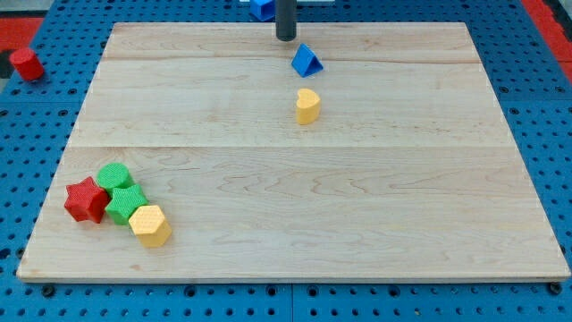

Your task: Place triangle above the heart

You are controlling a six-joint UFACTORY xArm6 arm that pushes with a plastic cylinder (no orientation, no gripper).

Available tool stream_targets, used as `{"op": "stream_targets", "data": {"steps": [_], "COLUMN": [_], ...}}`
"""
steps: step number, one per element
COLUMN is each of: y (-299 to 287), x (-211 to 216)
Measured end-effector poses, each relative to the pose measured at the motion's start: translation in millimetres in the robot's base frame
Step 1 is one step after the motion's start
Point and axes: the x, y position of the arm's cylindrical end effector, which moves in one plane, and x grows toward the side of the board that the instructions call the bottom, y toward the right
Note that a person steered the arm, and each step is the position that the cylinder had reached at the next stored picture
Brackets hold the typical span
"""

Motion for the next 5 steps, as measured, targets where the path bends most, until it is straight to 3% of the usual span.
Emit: {"op": "stream_targets", "data": {"steps": [1,3,4,5], "y": [38.5,67.7,-6.9,-23.2], "x": [5.0,68.9,32.0,35.7]}}
